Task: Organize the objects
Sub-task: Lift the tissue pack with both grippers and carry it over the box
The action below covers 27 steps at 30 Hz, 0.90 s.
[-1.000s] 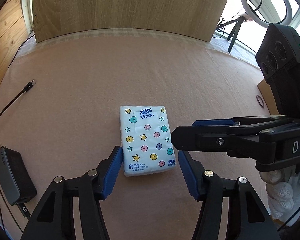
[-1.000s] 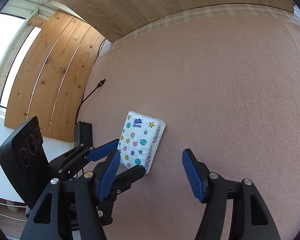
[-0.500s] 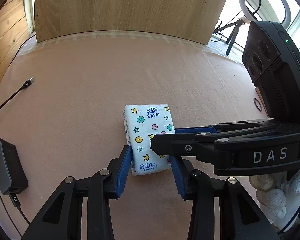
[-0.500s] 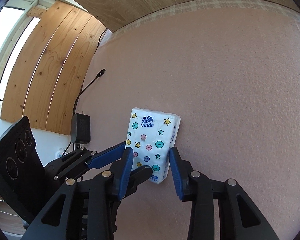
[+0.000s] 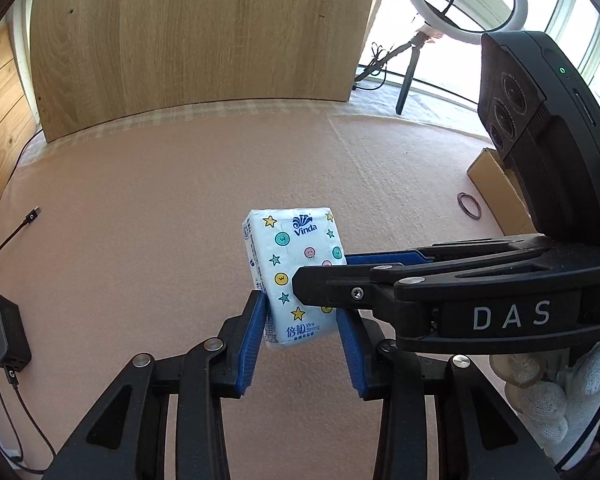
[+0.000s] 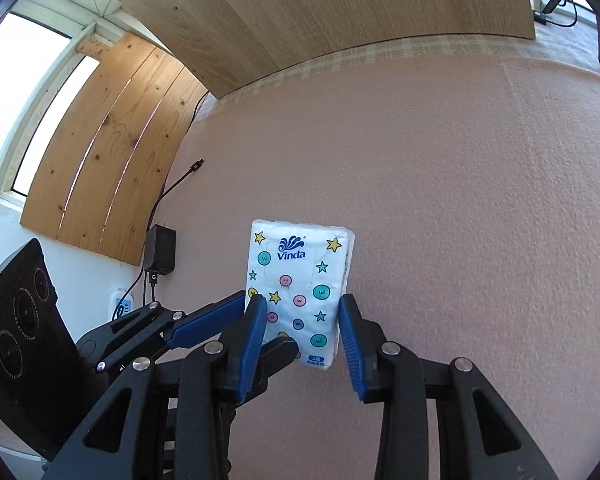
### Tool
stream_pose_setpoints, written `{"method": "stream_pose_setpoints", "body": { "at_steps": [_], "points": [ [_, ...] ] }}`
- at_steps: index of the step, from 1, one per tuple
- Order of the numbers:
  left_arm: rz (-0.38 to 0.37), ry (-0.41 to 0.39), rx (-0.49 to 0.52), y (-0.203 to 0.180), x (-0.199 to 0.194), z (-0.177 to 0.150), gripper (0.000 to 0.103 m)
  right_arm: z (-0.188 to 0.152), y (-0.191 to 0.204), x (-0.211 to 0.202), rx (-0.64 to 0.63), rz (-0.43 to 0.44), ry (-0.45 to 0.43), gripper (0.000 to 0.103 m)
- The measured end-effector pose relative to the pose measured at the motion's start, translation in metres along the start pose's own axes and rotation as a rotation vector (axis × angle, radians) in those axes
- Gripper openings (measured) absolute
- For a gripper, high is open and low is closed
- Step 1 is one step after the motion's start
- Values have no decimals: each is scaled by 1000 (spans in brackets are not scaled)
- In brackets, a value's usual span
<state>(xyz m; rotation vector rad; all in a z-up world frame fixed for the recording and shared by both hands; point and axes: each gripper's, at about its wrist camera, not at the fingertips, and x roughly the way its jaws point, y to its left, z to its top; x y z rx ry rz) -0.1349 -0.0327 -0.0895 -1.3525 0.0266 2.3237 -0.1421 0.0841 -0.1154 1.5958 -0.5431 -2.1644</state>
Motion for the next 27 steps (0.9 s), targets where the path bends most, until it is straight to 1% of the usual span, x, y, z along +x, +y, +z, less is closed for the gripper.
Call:
{"method": "stream_pose_setpoints", "body": {
  "at_steps": [4,12,22,27],
  "points": [
    [-28,-16,30,-40,-1,7,39,-12,-16,-36,-5,-40,-51,34],
    [-103,-32,132,-128,6,25,39,-35,-57,-105,16,-124,-155,34],
    [-202,-43,256,-242,38,56,39,-49,-136,-187,95,-194,-258,34],
    [-240,-48,297,-290,56,71,39,-51,-174,-220,128,-225,-298,34]
  ]
}}
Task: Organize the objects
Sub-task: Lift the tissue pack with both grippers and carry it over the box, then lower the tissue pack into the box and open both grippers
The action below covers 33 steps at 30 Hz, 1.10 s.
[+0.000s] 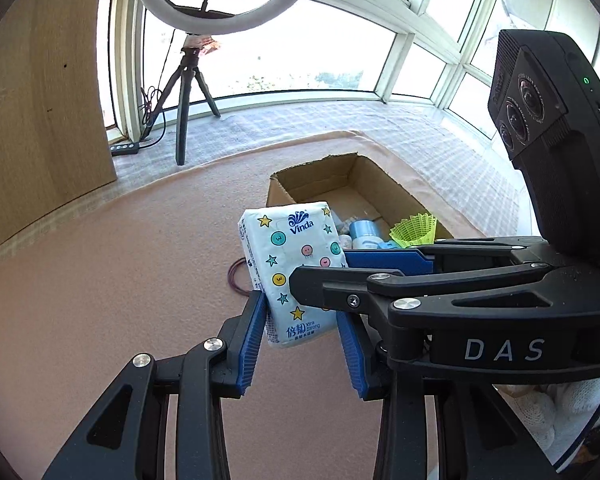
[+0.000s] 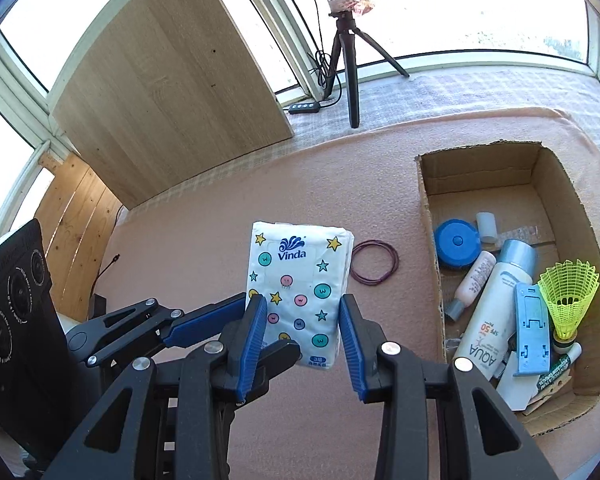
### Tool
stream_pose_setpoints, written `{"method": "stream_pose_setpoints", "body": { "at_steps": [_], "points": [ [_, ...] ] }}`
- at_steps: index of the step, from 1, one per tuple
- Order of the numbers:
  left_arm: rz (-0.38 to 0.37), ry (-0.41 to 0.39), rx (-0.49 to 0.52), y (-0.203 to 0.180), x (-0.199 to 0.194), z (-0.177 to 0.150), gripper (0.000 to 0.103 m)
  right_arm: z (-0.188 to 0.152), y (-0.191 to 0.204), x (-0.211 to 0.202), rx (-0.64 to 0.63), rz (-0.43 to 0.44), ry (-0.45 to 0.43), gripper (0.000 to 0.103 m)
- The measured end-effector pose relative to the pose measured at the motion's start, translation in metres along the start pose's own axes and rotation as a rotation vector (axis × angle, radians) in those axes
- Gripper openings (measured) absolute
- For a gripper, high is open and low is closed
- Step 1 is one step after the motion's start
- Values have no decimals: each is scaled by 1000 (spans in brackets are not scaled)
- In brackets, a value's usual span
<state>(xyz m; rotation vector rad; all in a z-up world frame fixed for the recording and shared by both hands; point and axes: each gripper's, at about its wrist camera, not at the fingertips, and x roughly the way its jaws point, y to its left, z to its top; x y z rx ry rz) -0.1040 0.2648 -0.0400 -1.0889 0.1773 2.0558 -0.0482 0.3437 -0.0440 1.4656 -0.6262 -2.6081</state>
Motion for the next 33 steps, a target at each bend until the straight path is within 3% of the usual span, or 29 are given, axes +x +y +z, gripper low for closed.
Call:
{"method": "stream_pose_setpoints", "body": {
  "at_steps": [10,24,26,27,28,30,33],
  "points": [
    [-40,4,44,-51,54,41,39,21,-73,-24,40,-55,-35,34],
    [-59,41,47,-78,116,82,40,49,-135,-25,53,-83,-29,34],
    [-64,39,39,-77,119,85,47,50,-138,-24,52,-72,-32,36],
    [-66,36,30,-75,118,86,63,51,-140,-24,54,-63,-39,37],
    [-61,26,20,-73,117,87,82,51,-141,-25,56,-57,-42,47],
    [-58,9,11,-69,113,88,87,52,-142,-27,52,-74,-56,63],
    [-32,15,9,-64,113,88,87,53,-140,-30,37,-105,-71,66]
  ]
}}
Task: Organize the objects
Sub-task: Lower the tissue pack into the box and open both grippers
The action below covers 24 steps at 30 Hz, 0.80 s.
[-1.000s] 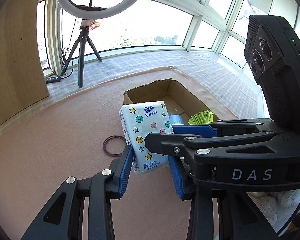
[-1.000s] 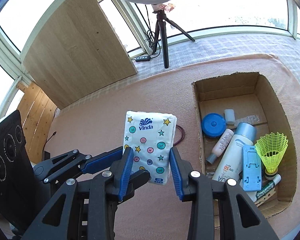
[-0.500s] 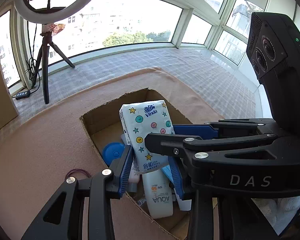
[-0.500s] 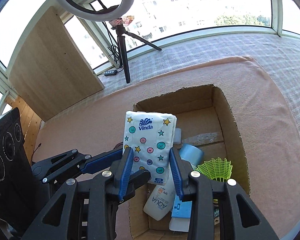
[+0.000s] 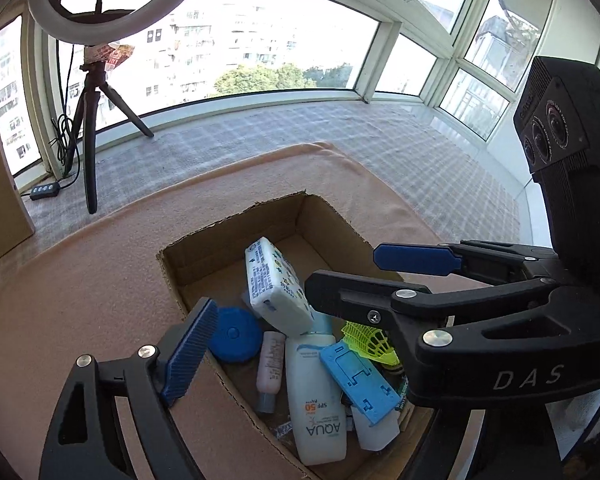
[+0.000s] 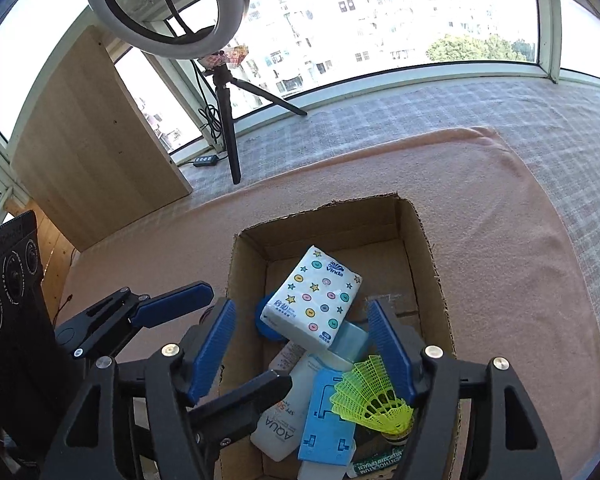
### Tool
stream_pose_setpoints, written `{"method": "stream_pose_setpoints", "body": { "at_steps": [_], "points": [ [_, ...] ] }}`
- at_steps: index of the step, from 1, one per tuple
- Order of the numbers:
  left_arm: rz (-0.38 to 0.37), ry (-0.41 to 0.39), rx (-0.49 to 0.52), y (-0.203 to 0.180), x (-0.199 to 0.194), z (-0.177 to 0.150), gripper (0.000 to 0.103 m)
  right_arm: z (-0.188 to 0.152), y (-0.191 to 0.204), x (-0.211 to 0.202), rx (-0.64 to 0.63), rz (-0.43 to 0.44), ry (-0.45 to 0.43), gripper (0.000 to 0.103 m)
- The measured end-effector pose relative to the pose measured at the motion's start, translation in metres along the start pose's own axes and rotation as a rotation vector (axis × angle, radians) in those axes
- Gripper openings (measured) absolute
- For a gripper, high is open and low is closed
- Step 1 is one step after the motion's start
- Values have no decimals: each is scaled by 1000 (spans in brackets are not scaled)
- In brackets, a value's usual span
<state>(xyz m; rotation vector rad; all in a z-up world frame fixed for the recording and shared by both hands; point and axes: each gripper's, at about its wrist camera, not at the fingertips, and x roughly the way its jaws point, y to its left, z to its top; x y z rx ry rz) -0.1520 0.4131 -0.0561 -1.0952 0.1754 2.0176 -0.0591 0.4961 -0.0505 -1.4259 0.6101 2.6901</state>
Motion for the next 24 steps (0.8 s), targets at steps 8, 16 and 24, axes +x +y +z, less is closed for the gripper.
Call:
{"method": "stream_pose_setpoints", "body": {
  "at_steps": [8,16,24],
  "points": [
    [18,2,10,9,-10,-10,87,-2,0,-6,11,-2,-6,66],
    [50,10,-4,32,-26,-29,87,-18,2,-19,30,11,-19,66],
    [115,15,-20,66,-45,-54,84,-42,9,-41,37,8,-49,66]
  ]
}}
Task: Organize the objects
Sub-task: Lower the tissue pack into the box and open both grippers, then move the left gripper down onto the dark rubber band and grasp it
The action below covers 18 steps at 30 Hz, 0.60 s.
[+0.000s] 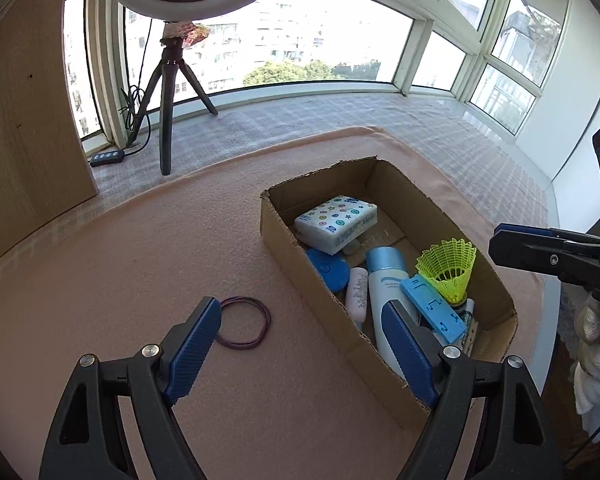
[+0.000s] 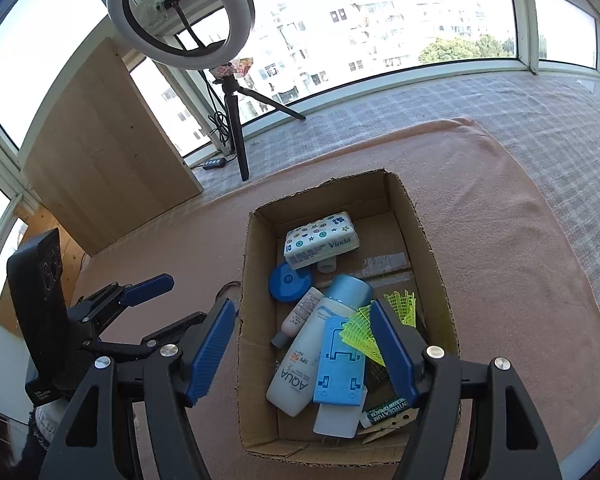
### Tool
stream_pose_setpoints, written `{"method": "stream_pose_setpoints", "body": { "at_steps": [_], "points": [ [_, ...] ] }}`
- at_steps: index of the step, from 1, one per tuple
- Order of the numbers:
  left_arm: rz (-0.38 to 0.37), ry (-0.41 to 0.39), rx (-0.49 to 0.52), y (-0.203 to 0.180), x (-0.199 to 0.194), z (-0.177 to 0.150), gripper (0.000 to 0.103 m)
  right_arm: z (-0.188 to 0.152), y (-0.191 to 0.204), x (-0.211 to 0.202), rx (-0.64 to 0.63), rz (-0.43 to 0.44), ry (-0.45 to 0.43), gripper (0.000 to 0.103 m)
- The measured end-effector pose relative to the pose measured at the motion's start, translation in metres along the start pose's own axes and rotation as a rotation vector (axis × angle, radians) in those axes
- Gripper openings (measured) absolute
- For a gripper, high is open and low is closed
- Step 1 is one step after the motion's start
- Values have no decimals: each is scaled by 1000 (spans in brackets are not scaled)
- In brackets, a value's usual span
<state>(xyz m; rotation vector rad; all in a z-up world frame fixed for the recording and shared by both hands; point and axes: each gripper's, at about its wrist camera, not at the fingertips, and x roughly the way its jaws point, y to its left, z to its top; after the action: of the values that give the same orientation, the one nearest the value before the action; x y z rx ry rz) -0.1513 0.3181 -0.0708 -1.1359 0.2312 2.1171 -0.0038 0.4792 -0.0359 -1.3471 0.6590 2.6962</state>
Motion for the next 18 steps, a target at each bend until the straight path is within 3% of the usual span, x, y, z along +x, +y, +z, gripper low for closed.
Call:
{"method": "stream_pose_setpoints", "body": {
  "at_steps": [7,18],
  "points": [
    [66,67,-43,33,24,-19,68,-21,12,-19,-31,-14,-25,66],
    [111,131,20,25,65,-27,68,-32,0,-31,13,-17,-21,66]
  ]
}}
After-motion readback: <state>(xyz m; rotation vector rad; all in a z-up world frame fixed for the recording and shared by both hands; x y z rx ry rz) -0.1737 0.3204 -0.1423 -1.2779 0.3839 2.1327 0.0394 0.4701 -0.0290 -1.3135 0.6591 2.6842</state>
